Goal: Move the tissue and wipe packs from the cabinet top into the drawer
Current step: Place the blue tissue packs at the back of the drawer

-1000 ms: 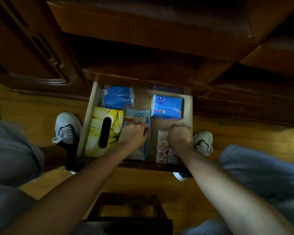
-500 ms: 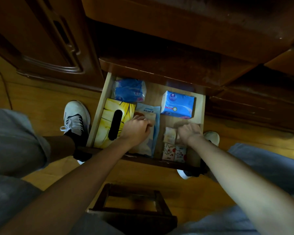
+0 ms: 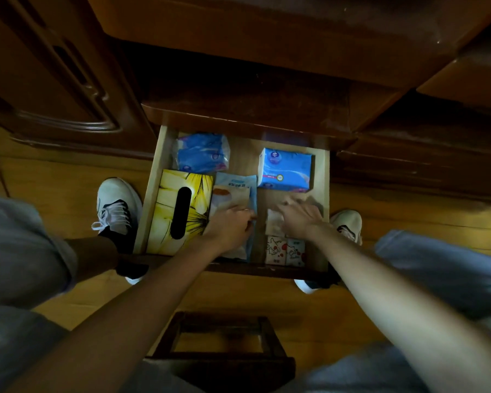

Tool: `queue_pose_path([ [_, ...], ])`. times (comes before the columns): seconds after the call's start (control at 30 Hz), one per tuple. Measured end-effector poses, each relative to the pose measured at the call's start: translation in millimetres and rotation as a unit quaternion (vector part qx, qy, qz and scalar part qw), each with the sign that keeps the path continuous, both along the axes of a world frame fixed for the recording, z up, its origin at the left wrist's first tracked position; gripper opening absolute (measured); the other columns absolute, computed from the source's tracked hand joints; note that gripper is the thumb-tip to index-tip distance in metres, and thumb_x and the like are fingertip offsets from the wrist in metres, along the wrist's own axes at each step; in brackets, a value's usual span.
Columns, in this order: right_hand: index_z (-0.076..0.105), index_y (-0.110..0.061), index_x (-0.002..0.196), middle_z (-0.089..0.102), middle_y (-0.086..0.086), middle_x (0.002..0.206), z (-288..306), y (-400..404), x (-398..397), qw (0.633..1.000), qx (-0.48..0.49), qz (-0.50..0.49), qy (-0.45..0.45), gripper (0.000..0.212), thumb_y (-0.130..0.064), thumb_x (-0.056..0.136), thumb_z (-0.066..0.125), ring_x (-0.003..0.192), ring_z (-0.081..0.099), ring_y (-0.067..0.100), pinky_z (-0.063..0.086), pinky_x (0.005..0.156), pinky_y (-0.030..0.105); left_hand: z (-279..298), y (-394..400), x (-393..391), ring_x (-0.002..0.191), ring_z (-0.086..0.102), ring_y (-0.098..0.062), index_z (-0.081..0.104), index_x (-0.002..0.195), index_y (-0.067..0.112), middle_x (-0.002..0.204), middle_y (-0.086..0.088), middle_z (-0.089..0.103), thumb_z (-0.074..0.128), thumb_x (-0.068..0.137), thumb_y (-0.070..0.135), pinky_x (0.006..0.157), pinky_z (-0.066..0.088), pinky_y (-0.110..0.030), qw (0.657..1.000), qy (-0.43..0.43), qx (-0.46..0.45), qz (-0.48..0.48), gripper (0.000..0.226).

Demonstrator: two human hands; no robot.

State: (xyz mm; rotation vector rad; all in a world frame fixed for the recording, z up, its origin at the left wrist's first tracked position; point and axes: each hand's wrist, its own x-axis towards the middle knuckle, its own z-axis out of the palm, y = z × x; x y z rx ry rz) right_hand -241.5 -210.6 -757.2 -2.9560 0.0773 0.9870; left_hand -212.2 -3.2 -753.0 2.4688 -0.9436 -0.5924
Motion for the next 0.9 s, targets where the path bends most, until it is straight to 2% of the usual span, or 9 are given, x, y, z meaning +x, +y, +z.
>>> queue_pose_path([
  [0.1,0.038,-0.037,0.151,0.045,0.006,0.151,-3.7,-5.5,-7.5,0.997,-0.053,0.057,0.006,0.068,-0.026,0.09,0.067,0.132,0.052,0.029,0.042,0.106,0.047,0.2,-6.8,-4.9,0.104,0.06,-0.021,0.067,0.104,0.019,0.108,-0.004,0.066,0.049,0.099,0.028,0.084,0.05,-0.037,0.999,0.038,0.018,-0.003,0.02],
  [0.2,0.043,-0.035,0.149,0.041,0.009,0.152,-2.4,-9.0,-3.2,0.997,-0.053,0.061,0.005,0.062,-0.021,0.092,0.065,0.129,0.053,0.031,0.048,0.099,0.045,-3.7,-19.5,-11.4,0.095,0.062,-0.028,0.064,0.108,0.012,0.106,-0.013,0.065,0.053,0.098,0.025,0.074,0.052,-0.037,0.992,0.095,0.074,-0.035,0.02],
  [0.27,0.054,-0.031,0.139,0.043,0.01,0.148,2.8,-11.7,-1.2,0.999,-0.019,0.028,-0.017,0.047,-0.021,0.094,0.062,0.123,0.054,0.029,0.049,0.094,0.042,-7.0,-33.8,-18.2,0.096,0.062,-0.028,0.057,0.124,0.009,0.116,-0.017,0.063,0.046,0.102,0.023,0.07,0.049,-0.034,0.979,0.18,0.081,-0.048,0.029],
  [0.33,0.062,-0.026,0.125,0.052,0.007,0.138,8.9,-20.1,0.0,0.997,0.025,-0.011,-0.072,0.03,-0.024,0.096,0.059,0.119,0.055,0.026,0.046,0.098,0.041,-11.4,-45.8,-24.8,0.108,0.06,-0.031,0.05,0.134,0.005,0.127,-0.018,0.059,0.041,0.103,0.019,0.082,0.05,-0.039,0.966,0.235,0.091,-0.06,0.035],
  [0.43,0.066,-0.019,0.124,0.059,0.006,0.131,16.1,-32.4,3.6,0.971,0.13,-0.137,-0.15,0.029,-0.027,0.098,0.06,0.119,0.057,0.024,0.046,0.095,0.036,-18.7,-54.0,-31.9,0.104,0.061,-0.032,0.057,0.121,0.001,0.114,-0.017,0.062,0.046,0.1,0.012,0.078,0.049,-0.039,0.954,0.29,0.066,-0.034,0.027],
  [0.53,0.067,-0.011,0.129,0.064,0.009,0.13,17.1,-28.4,7.8,0.923,0.211,-0.257,-0.194,0.034,-0.018,0.095,0.064,0.125,0.055,0.022,0.041,0.099,0.027,-22.0,-54.7,-26.0,0.099,0.063,-0.031,0.062,0.111,-0.003,0.108,-0.02,0.065,0.05,0.097,0.008,0.082,0.054,-0.043,0.953,0.3,0.039,0.011,0.021],
  [0.73,0.068,-0.011,0.124,0.06,0.015,0.132,1.0,-11.7,-0.7,0.929,0.133,-0.28,-0.202,0.032,-0.002,0.1,0.048,0.122,0.057,0.03,0.049,0.097,0.038,-22.6,-47.6,-18.0,0.118,0.059,-0.03,0.061,0.128,0.002,0.128,-0.018,0.062,0.046,0.102,0.015,0.095,0.05,-0.039,0.954,0.295,0.017,0.044,0.032],
  [0.83,0.067,-0.008,0.123,0.059,0.015,0.131,-3.3,-8.5,6.4,0.898,0.157,-0.332,-0.244,0.031,-0.006,0.101,0.045,0.121,0.056,0.027,0.048,0.09,0.025,-27.0,-42.3,-20.6,0.122,0.058,-0.027,0.058,0.136,0.011,0.135,-0.012,0.06,0.047,0.102,0.021,0.099,0.05,-0.041,0.955,0.287,0.003,0.069,0.037],
  [0.9,0.066,-0.008,0.123,0.059,0.014,0.131,-6.3,-8.0,11.3,0.895,0.156,-0.33,-0.255,0.031,-0.005,0.1,0.047,0.121,0.056,0.028,0.05,0.091,0.029,-29.7,-39.7,-20.9,0.123,0.057,-0.025,0.057,0.138,0.016,0.137,-0.009,0.059,0.048,0.101,0.026,0.1,0.05,-0.043,0.956,0.284,0.002,0.078,0.039],
])
